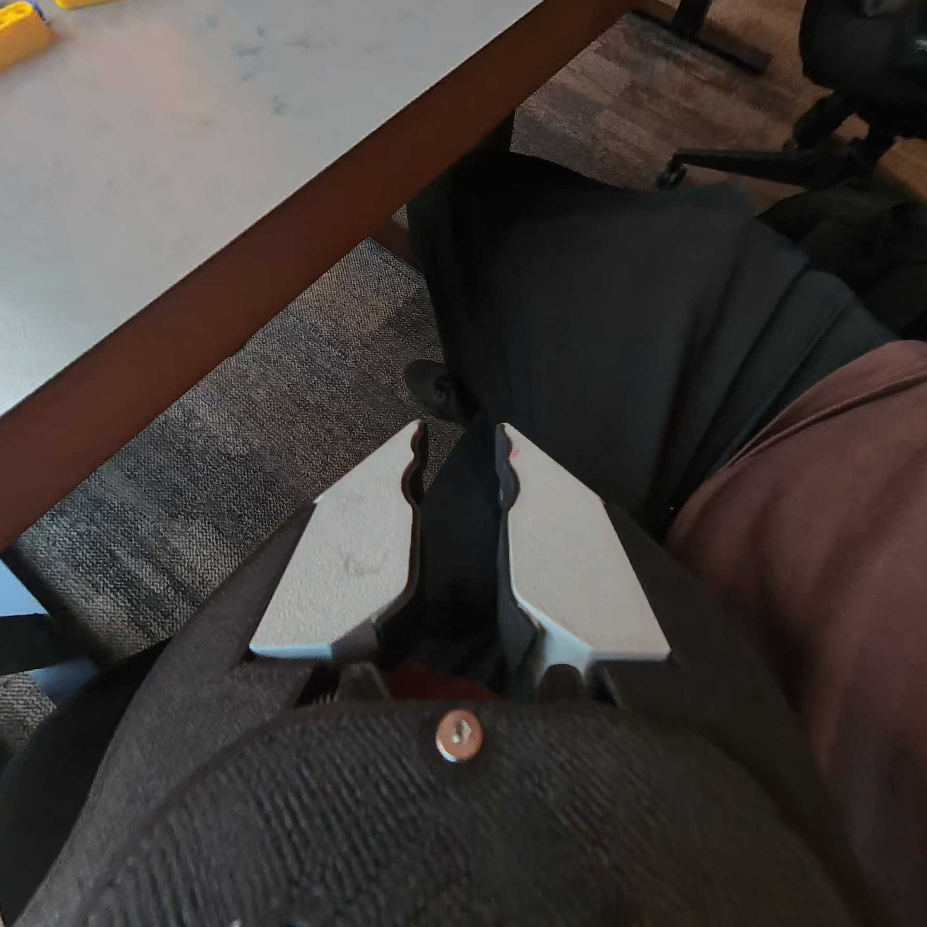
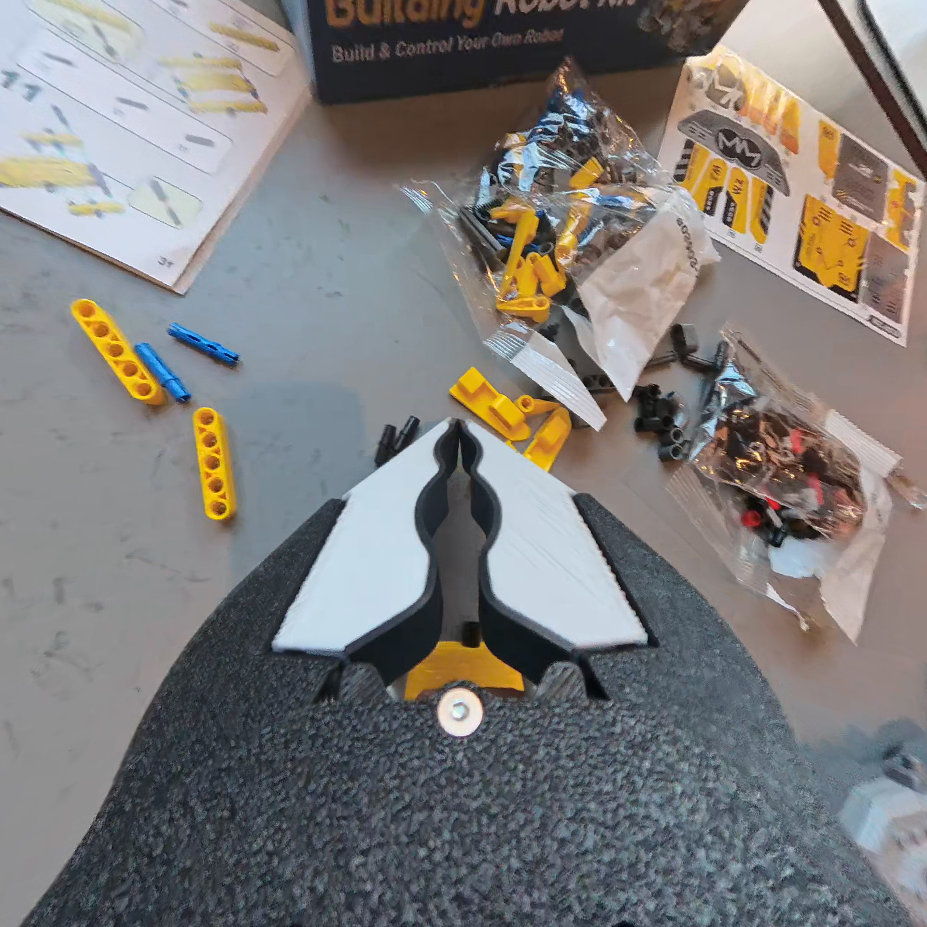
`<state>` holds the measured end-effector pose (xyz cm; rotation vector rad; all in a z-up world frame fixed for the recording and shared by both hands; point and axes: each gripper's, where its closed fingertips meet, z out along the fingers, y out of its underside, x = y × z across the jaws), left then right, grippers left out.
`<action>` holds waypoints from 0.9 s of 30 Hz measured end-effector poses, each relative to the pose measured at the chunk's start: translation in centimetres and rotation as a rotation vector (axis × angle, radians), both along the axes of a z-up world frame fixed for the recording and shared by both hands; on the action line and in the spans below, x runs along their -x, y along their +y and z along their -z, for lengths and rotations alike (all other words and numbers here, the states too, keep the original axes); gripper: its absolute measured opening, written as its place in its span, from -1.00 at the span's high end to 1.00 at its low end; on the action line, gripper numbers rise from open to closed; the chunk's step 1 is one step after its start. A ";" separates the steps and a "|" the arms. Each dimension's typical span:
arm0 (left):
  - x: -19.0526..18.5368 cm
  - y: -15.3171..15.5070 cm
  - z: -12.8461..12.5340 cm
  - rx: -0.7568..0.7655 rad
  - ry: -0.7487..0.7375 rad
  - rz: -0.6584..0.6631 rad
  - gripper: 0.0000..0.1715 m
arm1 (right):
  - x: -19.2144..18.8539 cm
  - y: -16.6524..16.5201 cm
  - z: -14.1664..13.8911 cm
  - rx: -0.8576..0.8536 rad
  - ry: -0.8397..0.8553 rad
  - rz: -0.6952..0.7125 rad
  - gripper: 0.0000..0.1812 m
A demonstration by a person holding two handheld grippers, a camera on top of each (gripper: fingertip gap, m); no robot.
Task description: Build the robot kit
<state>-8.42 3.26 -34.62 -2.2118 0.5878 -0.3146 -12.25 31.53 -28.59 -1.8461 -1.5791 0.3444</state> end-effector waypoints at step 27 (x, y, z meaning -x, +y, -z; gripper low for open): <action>0.5 -0.1 0.7 0.001 0.066 0.011 0.66 | -0.5 -5.2 -2.1 0.079 0.111 -0.040 1.00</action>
